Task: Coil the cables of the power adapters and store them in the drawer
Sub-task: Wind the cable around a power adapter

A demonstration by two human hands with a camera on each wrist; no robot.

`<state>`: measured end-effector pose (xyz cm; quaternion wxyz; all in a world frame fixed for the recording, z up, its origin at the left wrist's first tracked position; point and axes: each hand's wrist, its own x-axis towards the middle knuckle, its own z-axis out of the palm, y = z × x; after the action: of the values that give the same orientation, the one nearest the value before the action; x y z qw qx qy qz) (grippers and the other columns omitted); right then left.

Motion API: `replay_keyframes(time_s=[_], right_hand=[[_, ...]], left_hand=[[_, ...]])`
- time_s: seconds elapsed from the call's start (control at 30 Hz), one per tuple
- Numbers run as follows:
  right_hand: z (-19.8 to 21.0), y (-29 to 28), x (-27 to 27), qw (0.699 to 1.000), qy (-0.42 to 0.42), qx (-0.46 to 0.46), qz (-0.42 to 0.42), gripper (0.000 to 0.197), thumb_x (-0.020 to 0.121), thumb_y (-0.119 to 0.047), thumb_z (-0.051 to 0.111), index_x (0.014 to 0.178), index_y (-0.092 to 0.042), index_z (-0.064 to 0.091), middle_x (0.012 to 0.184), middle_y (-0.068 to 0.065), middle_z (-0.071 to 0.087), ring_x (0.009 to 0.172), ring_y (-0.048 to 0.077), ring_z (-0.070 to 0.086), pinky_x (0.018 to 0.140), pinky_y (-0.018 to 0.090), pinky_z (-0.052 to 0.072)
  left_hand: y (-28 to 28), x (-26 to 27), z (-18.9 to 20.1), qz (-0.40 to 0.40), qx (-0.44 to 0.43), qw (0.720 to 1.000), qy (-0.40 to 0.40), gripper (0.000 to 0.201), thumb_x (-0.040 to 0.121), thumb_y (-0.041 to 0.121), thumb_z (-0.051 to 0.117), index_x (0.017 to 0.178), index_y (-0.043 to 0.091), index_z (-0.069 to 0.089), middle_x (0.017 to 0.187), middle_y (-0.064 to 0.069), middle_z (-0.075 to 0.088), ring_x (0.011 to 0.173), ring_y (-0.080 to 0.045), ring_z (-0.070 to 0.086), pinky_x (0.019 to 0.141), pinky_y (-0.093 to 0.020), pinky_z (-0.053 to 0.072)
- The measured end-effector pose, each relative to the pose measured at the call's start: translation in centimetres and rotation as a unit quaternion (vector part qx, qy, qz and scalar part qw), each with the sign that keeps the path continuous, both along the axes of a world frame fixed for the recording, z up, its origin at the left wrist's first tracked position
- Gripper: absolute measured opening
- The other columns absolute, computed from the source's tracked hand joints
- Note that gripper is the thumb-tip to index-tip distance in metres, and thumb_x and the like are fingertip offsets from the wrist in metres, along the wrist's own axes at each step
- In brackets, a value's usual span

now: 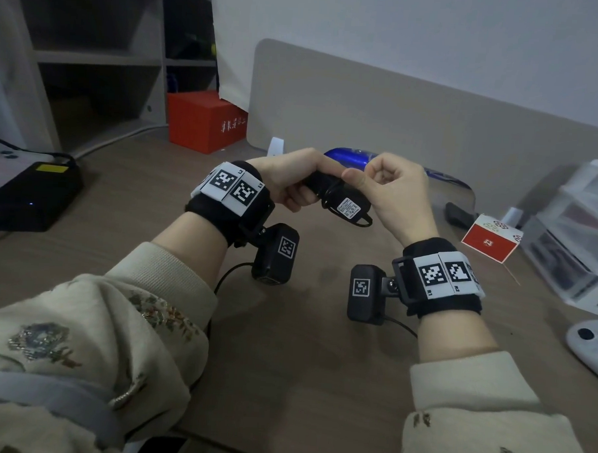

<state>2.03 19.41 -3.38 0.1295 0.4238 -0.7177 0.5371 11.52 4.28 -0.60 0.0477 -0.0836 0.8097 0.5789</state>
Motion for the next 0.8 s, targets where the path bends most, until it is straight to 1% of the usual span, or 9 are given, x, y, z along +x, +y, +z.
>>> replay_keyframes(time_s=[0.13,0.2,0.33,0.4,0.5,0.57,0.67,0.73,0.8], right_hand=[[0.1,0.3,0.0,1.000,-0.001,0.008,-0.003,0.062,0.065,-0.057,0.076,0.068,0.001,0.054,0.058,0.006,0.042,0.053,0.010,0.033,0.051,0.021,0.029],[0.0,0.5,-0.2,1.000,-0.011,0.007,-0.005,0.063,0.064,-0.056,0.076,0.067,0.002,0.053,0.057,0.005,0.040,0.052,0.009,0.031,0.050,0.023,0.027],[-0.1,0.8,-0.2,0.998,-0.049,0.002,0.033,0.063,0.064,-0.054,0.077,0.068,0.004,0.052,0.061,0.014,0.044,0.058,0.019,0.034,0.053,0.028,0.026],[0.0,0.7,-0.1,0.996,-0.069,-0.012,0.055,0.060,0.063,-0.057,0.077,0.067,-0.002,0.054,0.066,0.015,0.048,0.063,0.023,0.039,0.057,0.030,0.030],[0.2,0.7,0.2,0.991,-0.103,-0.039,0.079,0.050,0.061,-0.067,0.077,0.067,-0.021,0.059,0.073,0.018,0.053,0.071,0.025,0.047,0.064,0.036,0.035],[0.5,1.0,0.6,0.986,-0.124,-0.061,0.090,0.036,0.069,-0.057,0.075,0.067,-0.023,0.060,0.075,0.017,0.057,0.075,0.028,0.050,0.064,0.036,0.039],[0.7,0.5,0.8,0.980,-0.148,-0.096,0.095,0.023,0.080,-0.033,0.075,0.065,-0.021,0.062,0.073,0.010,0.059,0.078,0.027,0.052,0.065,0.034,0.042],[0.9,-0.2,0.8,0.967,-0.185,-0.141,0.107,0.022,0.077,-0.029,0.067,0.057,-0.021,0.067,0.068,0.002,0.061,0.075,0.021,0.055,0.069,0.030,0.045],[1.0,-0.6,0.8,0.942,-0.238,-0.203,0.122,0.025,0.088,-0.008,0.057,0.064,-0.011,0.065,0.062,-0.006,0.062,0.066,0.008,0.058,0.065,0.020,0.048]], left_hand=[[-0.2,0.2,0.1,-0.025,-0.002,1.000,-0.002,0.031,0.085,0.043,0.055,0.074,0.015,0.050,0.055,0.000,0.028,0.046,-0.010,0.019,0.052,-0.025,0.012],[-0.3,0.4,0.1,-0.044,-0.007,0.999,0.000,0.037,0.077,0.051,0.057,0.079,0.014,0.052,0.060,-0.001,0.035,0.050,-0.010,0.021,0.056,-0.028,0.011],[-0.6,0.5,-0.2,-0.078,-0.022,0.997,0.008,0.039,0.086,0.053,0.057,0.087,0.014,0.052,0.070,-0.003,0.037,0.053,-0.010,0.023,0.059,-0.030,0.010],[-0.8,0.4,-0.4,-0.096,-0.015,0.995,0.017,0.037,0.091,0.051,0.055,0.085,0.015,0.053,0.069,-0.004,0.039,0.050,-0.009,0.026,0.054,-0.026,0.014],[-0.9,0.5,-0.4,-0.123,0.009,0.992,0.039,0.035,0.095,0.047,0.051,0.083,0.014,0.054,0.069,-0.005,0.040,0.054,-0.011,0.027,0.047,-0.017,0.024],[-0.6,0.5,-0.5,-0.139,0.046,0.987,0.060,0.031,0.094,0.044,0.049,0.085,0.015,0.055,0.071,-0.004,0.044,0.059,-0.014,0.026,0.045,-0.015,0.027],[0.0,0.8,-0.5,-0.155,0.086,0.978,0.109,0.029,0.092,0.040,0.041,0.091,0.015,0.055,0.064,0.005,0.054,0.051,-0.007,0.035,0.050,-0.021,0.020],[0.4,0.7,-0.5,-0.157,0.101,0.972,0.142,0.038,0.093,0.040,0.037,0.103,0.006,0.054,0.062,0.008,0.055,0.048,-0.006,0.035,0.057,-0.028,0.014],[0.6,0.6,-0.4,-0.146,0.104,0.970,0.166,0.050,0.093,0.042,0.036,0.122,0.003,0.046,0.060,0.007,0.055,0.048,-0.007,0.033,0.058,-0.030,0.014]])
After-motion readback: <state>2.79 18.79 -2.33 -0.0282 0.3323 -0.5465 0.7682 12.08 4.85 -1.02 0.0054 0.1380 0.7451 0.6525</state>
